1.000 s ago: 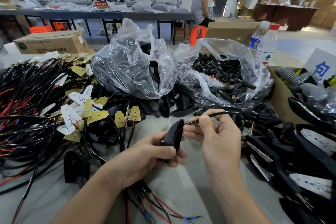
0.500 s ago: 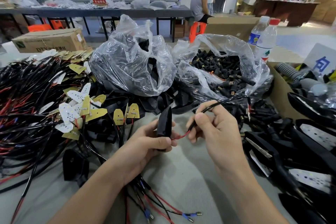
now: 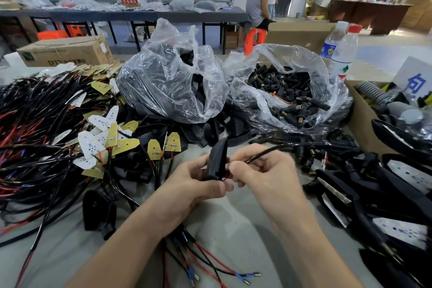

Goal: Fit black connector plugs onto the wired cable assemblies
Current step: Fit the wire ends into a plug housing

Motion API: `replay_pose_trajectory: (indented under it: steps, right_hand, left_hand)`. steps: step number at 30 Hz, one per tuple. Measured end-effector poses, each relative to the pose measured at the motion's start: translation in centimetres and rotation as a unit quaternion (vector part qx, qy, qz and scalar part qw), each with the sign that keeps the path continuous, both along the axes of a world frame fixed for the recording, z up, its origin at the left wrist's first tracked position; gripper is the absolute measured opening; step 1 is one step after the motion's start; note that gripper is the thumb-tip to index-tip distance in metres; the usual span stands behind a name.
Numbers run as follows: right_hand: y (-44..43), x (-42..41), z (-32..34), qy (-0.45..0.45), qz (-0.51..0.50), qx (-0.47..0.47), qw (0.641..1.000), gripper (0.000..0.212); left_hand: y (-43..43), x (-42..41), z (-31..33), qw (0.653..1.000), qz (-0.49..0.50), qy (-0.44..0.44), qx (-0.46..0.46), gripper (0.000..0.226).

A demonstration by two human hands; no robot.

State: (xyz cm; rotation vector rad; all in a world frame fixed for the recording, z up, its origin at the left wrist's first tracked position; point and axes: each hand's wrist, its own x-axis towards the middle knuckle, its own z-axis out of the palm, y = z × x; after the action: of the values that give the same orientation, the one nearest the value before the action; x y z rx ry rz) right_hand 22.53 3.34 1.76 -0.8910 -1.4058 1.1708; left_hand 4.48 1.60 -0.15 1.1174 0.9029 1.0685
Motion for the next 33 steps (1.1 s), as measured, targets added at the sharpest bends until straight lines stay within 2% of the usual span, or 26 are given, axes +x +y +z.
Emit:
replay_pose_trajectory:
  steps: [5,10,14,16,19,23,25,29,33]
  right_hand:
    - [0.0,-0.5,-0.6,-0.103,-0.049,-0.011,0.993,0.026]
    - [0.0,0.1,0.2,-0.028,0.04,-0.021,0.999,0.033]
    - [-0.1,0.6,1.0,-0.043,0.075,-0.034,0.996,0.025]
    - [-0.3,0.5,1.0,-0.1,0.05,-0.031,0.993,0.028]
    - [-0.9,-0.3,0.6,-0.225,0.011,-0.011,0.974,0.029]
    - [-1.1,-1.1,0.6,-0.246,-0.075,0.014,0.966,0.02]
    - [-0.9,-1.0,0.5,-0.258,-0.116,0.049,0.958,0.027]
    - [-0.7,-0.6,0.1,-0.212,-0.066,-0.021,0.975,0.039]
    - [-0.1,0.2,0.2,-0.082,-0.104,-0.093,0.987,0.037]
  left_hand:
    - [0.1,0.0,0.2,1.0,0.006,-0.02,-0.004,0.044]
    - [0.2,0.3,0.2,0.998,0.032,-0.048,0.009,0.054]
    - [0.1,0.5,0.2,0.998,0.018,-0.016,0.05,0.048]
    - [0.0,0.7,0.2,0.997,0.011,0.009,0.069,0.046]
    - [-0.2,0.8,0.3,0.997,0.005,0.03,0.077,0.054]
    - [-0.1,0.5,0.0,0.998,0.036,0.039,0.034,0.056]
    - [-0.1,0.6,-0.1,0.998,0.039,0.056,0.017,0.055]
    - [-0.2,0.6,0.0,0.998,0.042,0.036,-0.004,0.054]
    - [-0.1,0.6,-0.2,0.998,0.056,0.013,-0.023,0.054]
